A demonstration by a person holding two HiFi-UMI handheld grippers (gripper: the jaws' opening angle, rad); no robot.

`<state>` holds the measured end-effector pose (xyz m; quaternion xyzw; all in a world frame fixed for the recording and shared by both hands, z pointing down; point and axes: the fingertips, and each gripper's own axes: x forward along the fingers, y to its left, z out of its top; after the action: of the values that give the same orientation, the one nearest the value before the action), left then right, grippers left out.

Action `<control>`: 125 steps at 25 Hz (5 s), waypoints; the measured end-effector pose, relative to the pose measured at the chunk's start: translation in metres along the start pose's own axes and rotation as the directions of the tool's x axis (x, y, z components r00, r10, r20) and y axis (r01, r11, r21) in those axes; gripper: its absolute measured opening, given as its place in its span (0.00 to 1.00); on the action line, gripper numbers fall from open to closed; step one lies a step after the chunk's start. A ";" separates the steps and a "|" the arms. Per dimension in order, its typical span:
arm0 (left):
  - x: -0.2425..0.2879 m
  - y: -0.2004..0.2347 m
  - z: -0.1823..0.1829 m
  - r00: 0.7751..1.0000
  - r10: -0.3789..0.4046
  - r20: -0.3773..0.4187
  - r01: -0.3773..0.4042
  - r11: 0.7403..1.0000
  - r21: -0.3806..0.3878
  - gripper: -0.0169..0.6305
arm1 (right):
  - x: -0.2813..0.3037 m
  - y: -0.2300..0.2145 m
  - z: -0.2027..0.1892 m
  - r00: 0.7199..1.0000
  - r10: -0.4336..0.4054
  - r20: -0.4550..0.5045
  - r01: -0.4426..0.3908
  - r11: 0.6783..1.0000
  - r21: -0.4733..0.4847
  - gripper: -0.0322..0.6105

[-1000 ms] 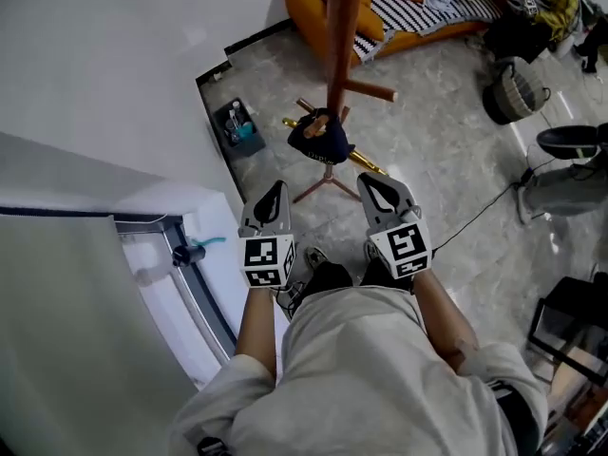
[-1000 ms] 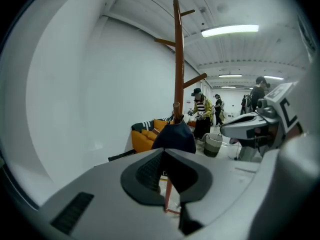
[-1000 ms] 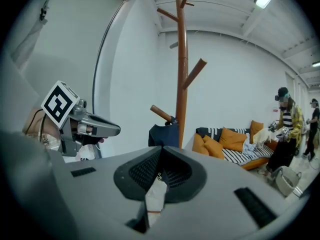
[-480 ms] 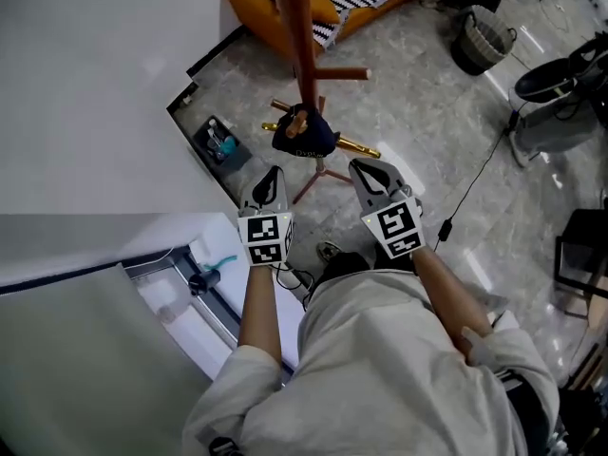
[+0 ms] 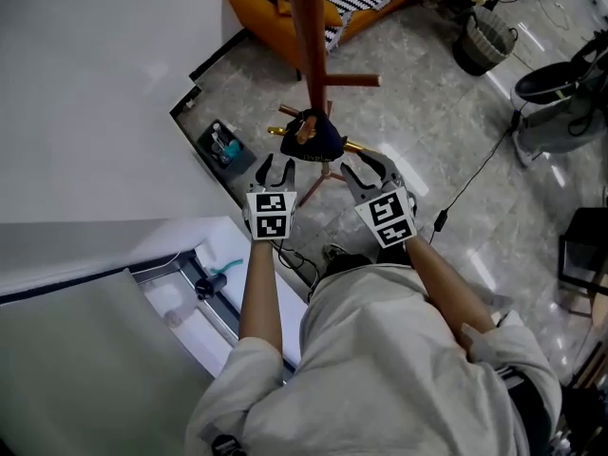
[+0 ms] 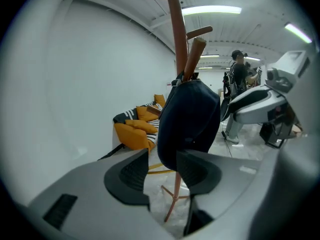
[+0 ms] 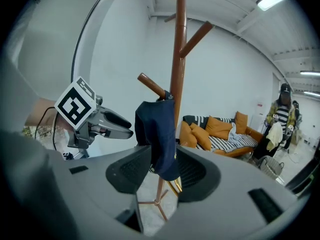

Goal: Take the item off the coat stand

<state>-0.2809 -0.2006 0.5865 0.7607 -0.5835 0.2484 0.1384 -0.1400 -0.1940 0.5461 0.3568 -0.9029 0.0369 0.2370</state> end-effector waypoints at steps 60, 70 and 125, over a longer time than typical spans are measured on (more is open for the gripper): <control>-0.078 -0.011 0.051 0.981 0.142 0.135 -0.147 0.989 0.030 0.06 | -0.020 0.042 0.048 0.988 0.131 0.084 -0.116 0.980 -0.164 0.07; -0.107 -0.008 0.027 0.970 0.201 0.137 -0.201 0.979 -0.017 0.06 | -0.024 0.069 0.044 0.980 0.177 0.087 -0.155 0.964 -0.216 0.07; -0.289 -0.103 0.040 0.629 0.777 0.032 -0.698 0.582 -0.417 0.06 | -0.132 0.134 0.128 0.644 0.709 0.285 -0.594 0.700 -0.397 0.06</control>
<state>-0.2309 0.0453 0.4054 0.4288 -0.8937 0.0878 0.0981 -0.1970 -0.0420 0.3868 -0.0323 -0.9949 -0.0785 0.0542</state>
